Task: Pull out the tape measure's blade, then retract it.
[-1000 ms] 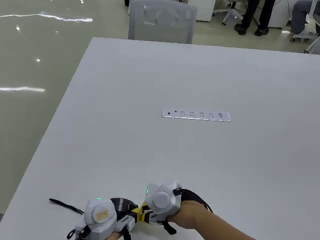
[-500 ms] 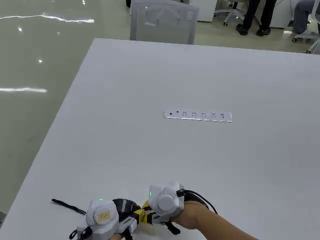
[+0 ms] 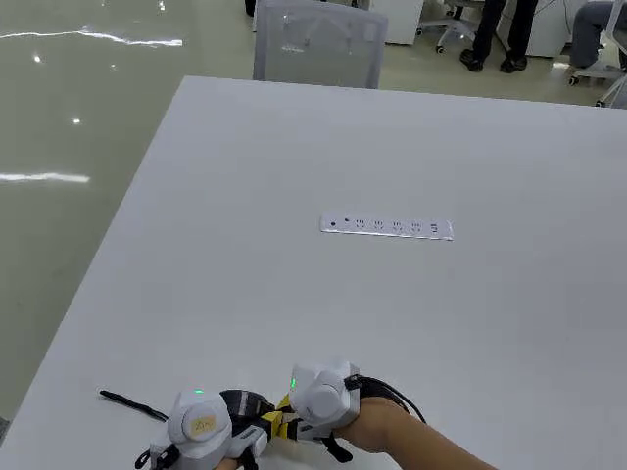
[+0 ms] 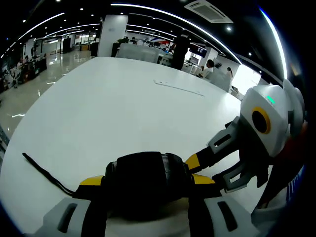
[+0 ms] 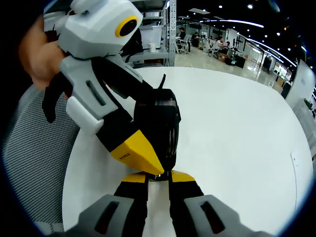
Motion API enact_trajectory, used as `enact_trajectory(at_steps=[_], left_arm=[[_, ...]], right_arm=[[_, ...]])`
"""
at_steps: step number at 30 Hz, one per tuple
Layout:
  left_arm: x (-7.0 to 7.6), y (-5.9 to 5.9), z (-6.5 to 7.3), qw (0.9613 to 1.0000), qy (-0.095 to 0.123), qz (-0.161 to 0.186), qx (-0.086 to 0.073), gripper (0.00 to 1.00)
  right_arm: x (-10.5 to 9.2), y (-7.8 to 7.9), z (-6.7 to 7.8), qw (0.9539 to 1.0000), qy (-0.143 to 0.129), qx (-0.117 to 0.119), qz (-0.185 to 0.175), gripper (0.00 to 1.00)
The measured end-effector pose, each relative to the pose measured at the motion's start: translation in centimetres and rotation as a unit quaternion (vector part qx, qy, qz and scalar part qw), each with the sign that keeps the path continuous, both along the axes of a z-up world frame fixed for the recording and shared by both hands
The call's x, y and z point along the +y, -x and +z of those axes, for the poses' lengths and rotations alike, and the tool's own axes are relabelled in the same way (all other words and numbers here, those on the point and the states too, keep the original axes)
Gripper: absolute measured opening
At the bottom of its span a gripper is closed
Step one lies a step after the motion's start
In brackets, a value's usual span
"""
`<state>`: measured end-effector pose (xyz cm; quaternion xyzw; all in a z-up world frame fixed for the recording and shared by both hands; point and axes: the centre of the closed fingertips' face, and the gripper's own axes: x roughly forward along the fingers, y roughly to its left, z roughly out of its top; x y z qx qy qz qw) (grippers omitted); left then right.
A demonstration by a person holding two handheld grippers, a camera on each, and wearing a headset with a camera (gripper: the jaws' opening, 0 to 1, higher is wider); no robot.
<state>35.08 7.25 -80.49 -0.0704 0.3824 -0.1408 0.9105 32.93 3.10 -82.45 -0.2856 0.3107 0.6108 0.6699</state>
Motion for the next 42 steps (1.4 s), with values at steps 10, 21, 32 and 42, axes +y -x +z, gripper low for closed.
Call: enact_trajectory(at_steps=[10, 21, 32, 42], left_arm=[[0.0, 0.1, 0.2, 0.9999, 0.012, -0.007, -0.005, 0.63], [1.4, -0.2, 1.5, 0.9973, 0.016, -0.059, -0.041, 0.80], [2.8, 0.9, 2.5, 0.9784, -0.005, -0.190, -0.081, 1.00], [4.5, 2.5, 3.5, 0.9747, 0.032, -0.210, -0.070, 1.00]], right_arm=[[0.1, 0.0, 0.0, 1.0000, 0.002, -0.001, -0.003, 0.15], [-1.6, 0.2, 0.8, 0.9995, -0.003, 0.002, -0.032, 0.19], [-5.9, 0.1, 3.1, 0.9940, -0.033, -0.016, -0.103, 0.29], [-10.8, 1.8, 4.2, 0.9829, -0.052, -0.030, -0.174, 0.39]])
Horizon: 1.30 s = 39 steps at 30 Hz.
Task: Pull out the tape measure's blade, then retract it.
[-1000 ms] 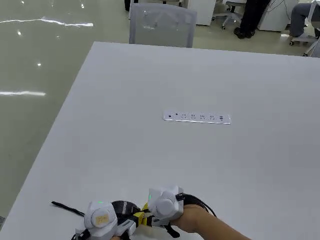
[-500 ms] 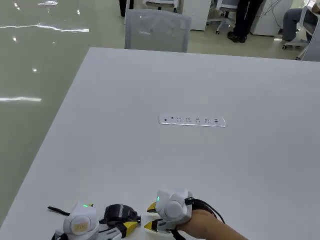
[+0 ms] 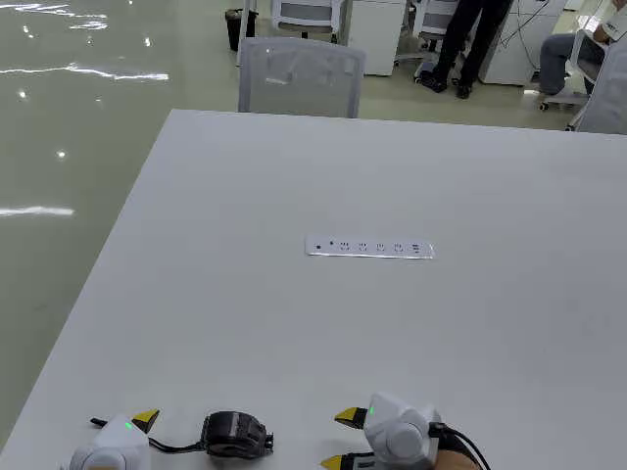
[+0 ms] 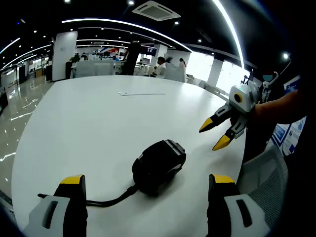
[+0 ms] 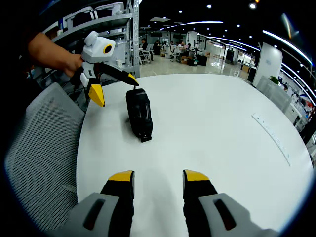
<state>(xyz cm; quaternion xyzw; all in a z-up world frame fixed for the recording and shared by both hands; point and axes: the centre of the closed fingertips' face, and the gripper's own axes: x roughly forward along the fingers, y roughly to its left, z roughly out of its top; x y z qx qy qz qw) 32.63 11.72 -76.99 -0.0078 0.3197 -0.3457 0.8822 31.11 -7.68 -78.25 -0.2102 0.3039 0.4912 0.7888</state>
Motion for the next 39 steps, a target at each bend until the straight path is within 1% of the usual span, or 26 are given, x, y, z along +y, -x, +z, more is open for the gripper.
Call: enact_trajectory(at_steps=[1, 3, 6, 8, 10, 13, 14, 15, 17, 19, 20, 22, 25, 26, 28, 29, 31, 33, 35, 36, 37, 38, 39], left_arm=[[0.0, 0.3, 0.4, 0.9999, 0.010, -0.004, -0.001, 1.00], [0.0, 0.9, 1.1, 0.9998, 0.015, -0.007, -0.012, 1.00], [0.8, 1.6, 0.8, 0.9998, 0.012, -0.002, -0.017, 1.00], [1.4, 2.1, 0.6, 0.9998, 0.012, 0.002, -0.014, 1.00], [2.2, 2.7, 0.0, 1.0000, 0.006, 0.004, -0.007, 1.00], [3.0, 3.4, 0.0, 0.9999, 0.010, 0.003, -0.007, 1.00], [3.2, 3.6, 0.1, 0.9999, 0.009, 0.004, -0.009, 1.00], [3.5, 3.7, 0.1, 0.9999, 0.008, 0.007, -0.012, 1.00], [3.9, 3.8, 0.4, 0.9998, 0.006, 0.011, -0.013, 1.00], [4.5, 3.8, 0.6, 0.9997, 0.004, 0.016, -0.019, 1.00], [4.7, 3.7, 1.0, 0.9995, 0.004, 0.018, -0.027, 1.00], [4.9, 3.7, 1.5, 0.9993, 0.006, 0.020, -0.032, 1.00], [5.3, 3.7, 1.8, 0.9990, 0.003, 0.018, -0.041, 1.00], [5.3, 3.7, 1.8, 0.9990, 0.003, 0.017, -0.042, 1.00], [5.6, 3.9, 1.6, 0.9991, 0.001, 0.014, -0.039, 1.00], [5.8, 4.0, 1.5, 0.9991, -0.001, 0.013, -0.040, 1.00], [6.0, 4.3, 1.5, 0.9990, -0.002, 0.013, -0.042, 1.00], [6.1, 4.3, 1.6, 0.9985, -0.002, 0.008, -0.054, 1.00], [6.4, 4.2, 1.5, 0.9984, -0.011, 0.011, -0.055, 1.00], [6.6, 4.2, 1.5, 0.9985, -0.008, 0.012, -0.052, 1.00], [6.6, 4.3, 1.8, 0.9986, -0.003, 0.015, -0.051, 1.00], [6.7, 4.3, 1.9, 0.9985, -0.002, 0.016, -0.051, 1.00], [6.9, 4.3, 2.1, 0.9984, -0.001, 0.019, -0.053, 1.00]], right_arm=[[-0.5, 0.3, 0.2, 1.0000, -0.002, -0.002, -0.007, 0.40], [-1.4, 0.6, 0.7, 0.9996, -0.011, -0.004, -0.026, 0.41], [-2.8, 1.3, 1.1, 0.9989, -0.015, -0.008, -0.043, 0.42], [-3.8, 1.8, 1.2, 0.9981, -0.017, -0.010, -0.058, 0.43], [-4.8, 2.3, 1.5, 0.9969, -0.023, -0.012, -0.075, 0.44], [-6.1, 3.0, 2.0, 0.9941, -0.035, -0.014, -0.101, 0.47], [-6.6, 3.2, 2.1, 0.9933, -0.037, -0.015, -0.109, 0.48], [-7.4, 3.4, 2.2, 0.9918, -0.039, -0.017, -0.121, 0.49], [-8.3, 3.8, 2.3, 0.9901, -0.041, -0.019, -0.133, 0.53], [-9.4, 4.4, 2.4, 0.9880, -0.045, -0.017, -0.147, 0.57], [-9.9, 4.7, 2.3, 0.9867, -0.049, -0.014, -0.154, 0.59], [-10.7, 5.2, 2.2, 0.9846, -0.054, -0.006, -0.166, 0.63], [-11.7, 5.9, 2.0, 0.9814, -0.064, 0.001, -0.181, 0.71], [-11.9, 5.9, 2.1, 0.9807, -0.065, 0.002, -0.184, 0.75], [-12.6, 6.5, 2.2, 0.9775, -0.075, 0.005, -0.197, 0.81], [-12.8, 6.6, 2.3, 0.9770, -0.077, 0.004, -0.199, 0.84], [-13.6, 7.1, 2.4, 0.9753, -0.078, 0.000, -0.207, 0.87], [-14.4, 7.4, 2.4, 0.9730, -0.077, -0.001, -0.218, 0.91], [-14.8, 7.6, 2.6, 0.9717, -0.077, -0.004, -0.223, 0.95], [-14.9, 7.8, 2.7, 0.9716, -0.076, -0.006, -0.224, 0.96], [-15.1, 7.9, 2.8, 0.9713, -0.073, -0.009, -0.226, 0.98], [-15.1, 7.9, 2.8, 0.9713, -0.072, -0.009, -0.226, 0.99], [-15.2, 8.0, 3.0, 0.9703, -0.070, -0.013, -0.231, 0.99]])
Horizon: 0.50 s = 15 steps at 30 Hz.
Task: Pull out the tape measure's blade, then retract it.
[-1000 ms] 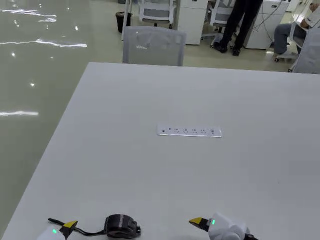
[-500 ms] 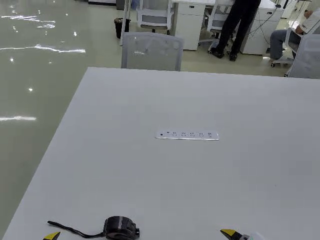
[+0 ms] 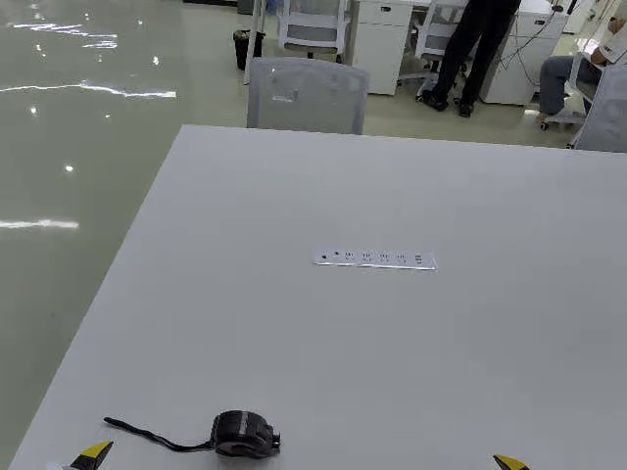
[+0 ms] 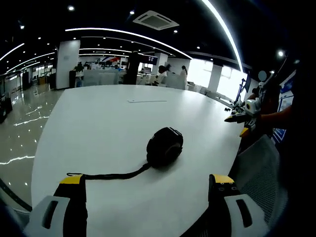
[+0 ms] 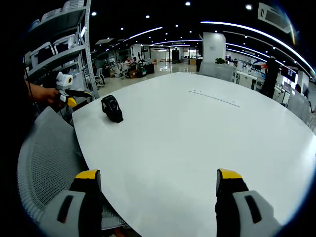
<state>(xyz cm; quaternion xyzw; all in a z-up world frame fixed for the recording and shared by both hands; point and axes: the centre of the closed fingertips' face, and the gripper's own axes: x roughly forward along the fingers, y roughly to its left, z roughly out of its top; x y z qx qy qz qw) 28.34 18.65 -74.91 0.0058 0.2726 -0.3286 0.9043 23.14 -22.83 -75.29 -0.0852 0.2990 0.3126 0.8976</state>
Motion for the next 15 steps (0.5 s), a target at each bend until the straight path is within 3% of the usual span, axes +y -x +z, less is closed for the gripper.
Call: enact_trajectory(at_steps=[10, 12, 15], left_arm=[[0.8, 0.0, -0.1, 1.0000, -0.001, 0.005, 0.002, 1.00], [1.4, -0.4, -0.2, 0.9999, -0.008, 0.011, -0.008, 1.00], [1.4, -0.4, 0.2, 0.9998, -0.005, 0.016, -0.010, 1.00]], right_arm=[[0.0, -0.3, 0.4, 0.9998, -0.006, -0.011, -0.014, 1.00], [-0.1, -0.3, 0.3, 0.9998, -0.009, -0.008, -0.014, 1.00], [0.0, -0.3, 0.3, 0.9999, -0.008, -0.006, -0.012, 1.00]])
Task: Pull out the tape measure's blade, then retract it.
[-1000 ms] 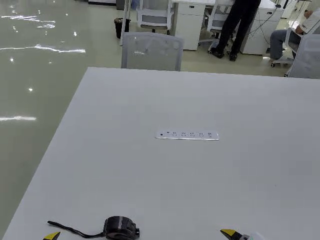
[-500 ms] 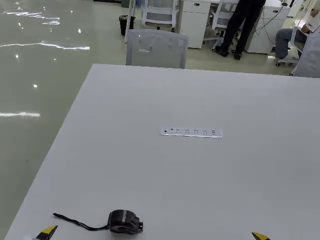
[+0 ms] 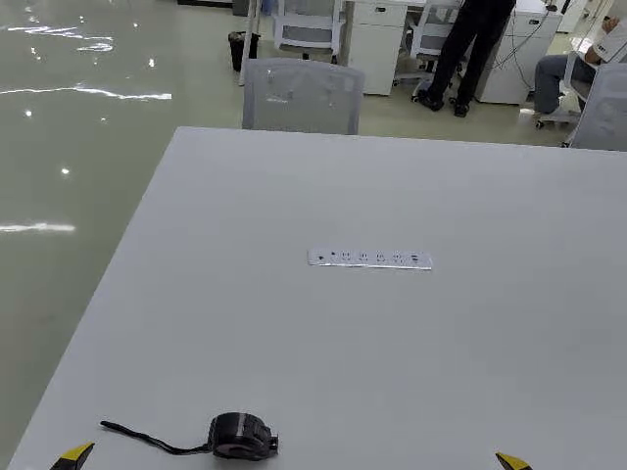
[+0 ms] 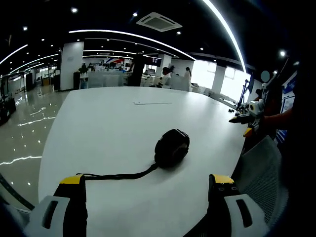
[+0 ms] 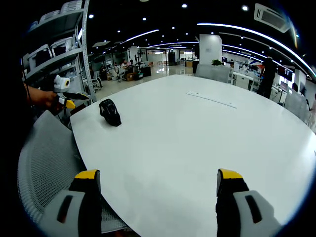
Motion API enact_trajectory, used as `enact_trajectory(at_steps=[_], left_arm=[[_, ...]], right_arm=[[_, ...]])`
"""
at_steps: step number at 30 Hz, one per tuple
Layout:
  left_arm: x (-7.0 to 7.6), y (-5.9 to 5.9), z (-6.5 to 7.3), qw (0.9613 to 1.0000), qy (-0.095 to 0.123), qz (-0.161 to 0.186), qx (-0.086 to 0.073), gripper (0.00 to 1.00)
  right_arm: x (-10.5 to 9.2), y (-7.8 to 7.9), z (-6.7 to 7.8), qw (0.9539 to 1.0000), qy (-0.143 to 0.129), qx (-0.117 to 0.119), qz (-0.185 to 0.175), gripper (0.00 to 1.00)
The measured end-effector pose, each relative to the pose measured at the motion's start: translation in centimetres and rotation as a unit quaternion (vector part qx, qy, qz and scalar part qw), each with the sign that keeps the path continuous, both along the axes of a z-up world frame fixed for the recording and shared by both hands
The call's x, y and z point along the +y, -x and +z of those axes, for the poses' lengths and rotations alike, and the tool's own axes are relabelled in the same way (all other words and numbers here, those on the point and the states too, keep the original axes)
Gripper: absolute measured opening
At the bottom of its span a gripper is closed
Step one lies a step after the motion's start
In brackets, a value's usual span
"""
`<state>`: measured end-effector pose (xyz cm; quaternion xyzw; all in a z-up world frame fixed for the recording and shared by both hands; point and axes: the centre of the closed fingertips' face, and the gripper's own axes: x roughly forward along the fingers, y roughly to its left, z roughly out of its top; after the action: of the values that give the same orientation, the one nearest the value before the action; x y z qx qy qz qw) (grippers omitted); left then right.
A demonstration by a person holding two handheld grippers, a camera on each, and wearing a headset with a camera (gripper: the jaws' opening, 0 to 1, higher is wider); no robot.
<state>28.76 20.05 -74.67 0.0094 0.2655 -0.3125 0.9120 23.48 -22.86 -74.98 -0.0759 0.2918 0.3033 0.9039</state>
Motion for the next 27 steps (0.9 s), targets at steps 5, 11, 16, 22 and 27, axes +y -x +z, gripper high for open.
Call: enact_trajectory(at_steps=[5, 11, 16, 22, 27], left_arm=[[-0.07, 0.17, 0.07, 1.0000, 0.002, -0.005, 0.001, 1.00], [-0.17, 0.52, 0.19, 0.9999, -0.004, -0.009, 0.004, 1.00], [0.26, 0.36, -0.02, 1.0000, -0.002, -0.006, 0.003, 1.00], [-0.09, 0.51, 0.07, 1.0000, -0.001, -0.008, 0.001, 1.00], [-0.18, 0.45, 0.17, 1.0000, -0.002, -0.009, 0.001, 1.00]], right_arm=[[0.27, -0.11, -0.03, 1.0000, 0.001, 0.000, 0.002, 1.00], [0.59, 0.00, -0.08, 1.0000, -0.002, 0.002, 0.003, 1.00], [0.45, 0.15, -0.17, 1.0000, -0.002, 0.003, 0.003, 1.00], [0.23, 0.25, -0.31, 1.0000, -0.001, 0.003, 0.002, 1.00], [0.14, 0.26, -0.32, 1.0000, -0.002, 0.002, 0.001, 1.00]])
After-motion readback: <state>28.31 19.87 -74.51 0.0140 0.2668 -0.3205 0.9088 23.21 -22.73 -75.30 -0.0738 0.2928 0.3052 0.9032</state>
